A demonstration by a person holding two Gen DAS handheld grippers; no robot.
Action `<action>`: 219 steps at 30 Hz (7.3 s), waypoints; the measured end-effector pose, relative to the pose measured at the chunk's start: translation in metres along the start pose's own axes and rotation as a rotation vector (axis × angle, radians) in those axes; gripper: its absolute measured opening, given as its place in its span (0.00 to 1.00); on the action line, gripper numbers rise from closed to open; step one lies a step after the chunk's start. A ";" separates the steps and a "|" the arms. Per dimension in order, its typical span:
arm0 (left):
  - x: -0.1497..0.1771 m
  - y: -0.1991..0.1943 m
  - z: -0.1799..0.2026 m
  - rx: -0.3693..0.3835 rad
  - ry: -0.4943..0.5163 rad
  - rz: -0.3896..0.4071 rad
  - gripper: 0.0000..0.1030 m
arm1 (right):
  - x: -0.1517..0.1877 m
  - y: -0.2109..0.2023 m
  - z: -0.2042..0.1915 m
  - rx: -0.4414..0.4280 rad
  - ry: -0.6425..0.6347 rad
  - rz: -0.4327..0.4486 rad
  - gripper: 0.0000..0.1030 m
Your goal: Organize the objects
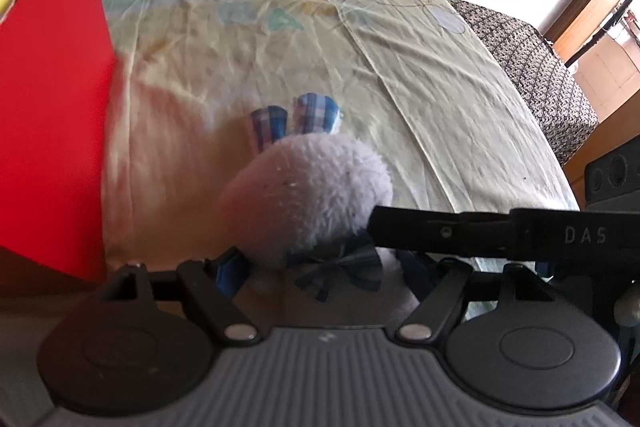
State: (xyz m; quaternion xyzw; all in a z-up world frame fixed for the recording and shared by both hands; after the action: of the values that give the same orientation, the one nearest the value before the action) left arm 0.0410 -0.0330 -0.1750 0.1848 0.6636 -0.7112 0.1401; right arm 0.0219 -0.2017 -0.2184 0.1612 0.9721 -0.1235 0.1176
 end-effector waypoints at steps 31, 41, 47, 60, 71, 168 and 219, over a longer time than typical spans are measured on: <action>0.067 -0.088 -0.051 -0.102 -0.072 0.056 0.72 | 0.071 0.059 -0.096 -0.076 -0.227 -0.291 0.32; 0.092 -0.132 -0.118 -0.128 -0.094 0.116 0.73 | 0.101 0.126 -0.151 -0.114 -0.310 -0.350 0.32; 0.102 -0.162 -0.167 -0.132 -0.093 0.168 0.73 | 0.115 0.163 -0.186 -0.151 -0.351 -0.335 0.32; 0.077 -0.230 -0.232 -0.119 0.013 0.385 0.73 | 0.102 0.199 -0.252 -0.211 -0.472 -0.121 0.32; 0.015 -0.210 -0.231 -0.025 0.081 0.449 0.73 | 0.055 0.202 -0.242 -0.057 -0.528 0.045 0.32; -0.004 -0.136 -0.069 -0.207 0.332 0.222 0.84 | 0.062 0.046 -0.176 0.782 -0.360 0.446 0.40; 0.015 -0.162 -0.210 -0.410 0.004 0.211 0.85 | 0.069 0.190 -0.224 0.588 -0.570 0.169 0.40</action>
State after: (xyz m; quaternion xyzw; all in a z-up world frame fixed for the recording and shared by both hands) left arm -0.0277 0.1894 -0.0481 0.2223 0.7714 -0.5426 0.2472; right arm -0.0184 0.0547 -0.0648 0.2266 0.8073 -0.4253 0.3407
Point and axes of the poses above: each gripper's, at about its wrist camera, not at the fingertips, and y roughly the way its jaws point, z to its right, x to its underside, the point moved 6 cm from there along y, roughly the way its jaws point, and after that the axes turned 12 degrees about -x, right-handed, at the moved point
